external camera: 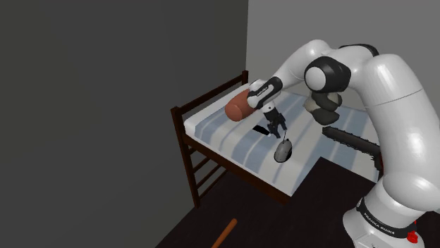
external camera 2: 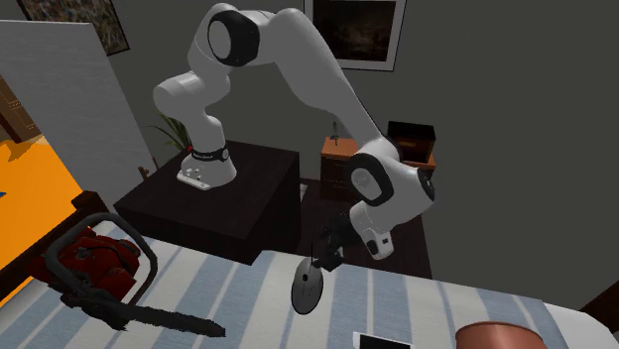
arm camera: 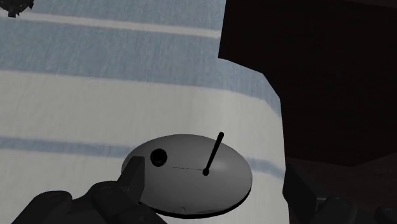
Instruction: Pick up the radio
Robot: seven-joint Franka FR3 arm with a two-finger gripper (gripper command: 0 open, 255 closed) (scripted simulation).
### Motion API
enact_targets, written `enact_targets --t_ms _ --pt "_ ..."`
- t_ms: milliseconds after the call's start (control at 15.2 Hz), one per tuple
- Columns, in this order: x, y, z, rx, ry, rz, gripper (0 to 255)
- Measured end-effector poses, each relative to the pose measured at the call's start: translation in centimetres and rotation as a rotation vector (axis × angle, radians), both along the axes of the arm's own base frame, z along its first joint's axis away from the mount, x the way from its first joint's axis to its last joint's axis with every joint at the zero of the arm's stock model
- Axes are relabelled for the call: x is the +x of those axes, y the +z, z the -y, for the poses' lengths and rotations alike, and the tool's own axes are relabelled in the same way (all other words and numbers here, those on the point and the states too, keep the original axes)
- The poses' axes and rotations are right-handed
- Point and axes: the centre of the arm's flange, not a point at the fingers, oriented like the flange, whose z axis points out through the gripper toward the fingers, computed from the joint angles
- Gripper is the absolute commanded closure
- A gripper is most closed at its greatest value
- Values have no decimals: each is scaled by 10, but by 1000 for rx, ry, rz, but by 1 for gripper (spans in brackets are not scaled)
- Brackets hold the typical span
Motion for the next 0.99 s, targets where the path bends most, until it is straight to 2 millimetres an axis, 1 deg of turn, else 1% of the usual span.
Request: enact_targets --t_ms 330,396,990 --pt "-1 -27 -1 0 0 -2 0" --pt "0 -29 0 0 0 -2 255" --pt "0 -31 0 0 1 -1 255"
